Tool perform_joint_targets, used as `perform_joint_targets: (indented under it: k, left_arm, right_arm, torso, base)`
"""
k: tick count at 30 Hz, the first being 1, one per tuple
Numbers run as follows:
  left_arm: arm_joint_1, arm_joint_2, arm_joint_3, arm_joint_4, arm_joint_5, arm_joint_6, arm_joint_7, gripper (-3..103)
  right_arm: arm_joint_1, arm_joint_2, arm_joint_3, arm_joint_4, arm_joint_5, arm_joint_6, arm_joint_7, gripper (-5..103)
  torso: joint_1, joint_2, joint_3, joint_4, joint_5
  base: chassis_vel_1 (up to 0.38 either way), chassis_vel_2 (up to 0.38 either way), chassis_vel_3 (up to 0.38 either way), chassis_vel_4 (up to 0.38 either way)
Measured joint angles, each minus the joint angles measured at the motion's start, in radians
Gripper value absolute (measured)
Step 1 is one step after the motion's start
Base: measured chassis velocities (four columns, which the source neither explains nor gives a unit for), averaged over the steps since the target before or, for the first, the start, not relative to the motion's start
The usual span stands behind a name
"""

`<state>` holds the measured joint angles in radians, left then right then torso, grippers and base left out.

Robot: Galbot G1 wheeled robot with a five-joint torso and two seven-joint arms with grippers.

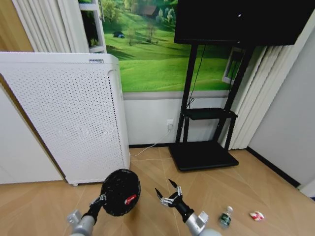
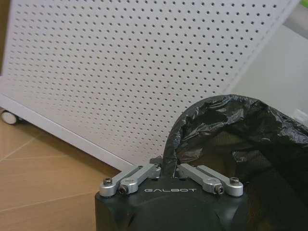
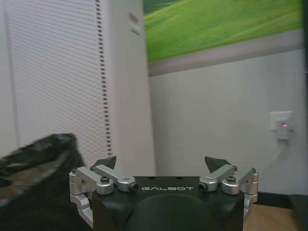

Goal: Pick up the trash bin and place the garbage on the floor into it.

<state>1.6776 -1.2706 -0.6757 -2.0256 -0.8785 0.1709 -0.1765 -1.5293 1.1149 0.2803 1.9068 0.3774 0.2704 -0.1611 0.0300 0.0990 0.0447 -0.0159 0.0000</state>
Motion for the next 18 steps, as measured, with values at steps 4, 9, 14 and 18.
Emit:
perform_joint_targets:
  k: [4, 9, 14, 18]
  left_arm:
    - [0.003, -0.008, -0.036, 0.000, 0.000, 0.001, -0.009, 4]
    - [0.001, -0.012, -0.064, 0.000, -0.009, 0.003, -0.015, 4]
    - [-0.002, -0.017, -0.080, 0.000, -0.008, 0.003, -0.023, 4]
    - [0.003, -0.029, -0.074, -0.005, 0.003, 0.002, -0.032, 4]
  right_arm:
    - [-0.015, 0.035, 0.046, -0.019, -0.027, 0.000, 0.048, 100]
    - [-0.031, 0.061, 0.089, -0.035, -0.035, 0.006, 0.083, 100]
    - [-0.043, 0.043, 0.134, -0.056, -0.066, 0.014, 0.101, 100]
    - [-0.020, 0.046, 0.155, -0.086, -0.133, -0.055, 0.257, 100]
  torso:
    - [0.000, 0.000, 0.000, -0.0004, 0.0000]
    - [0.000, 0.000, 0.000, -0.0004, 0.0004]
    - [0.000, 0.000, 0.000, -0.0004, 0.0003]
    - [0.000, 0.000, 0.000, -0.0004, 0.0002]
  base:
    - [-0.140, -0.159, 0.150, 0.150]
    - [-0.217, -0.207, 0.194, 0.198]
    - [-0.246, -0.232, 0.227, 0.242]
    - [-0.254, -0.246, 0.255, 0.259]
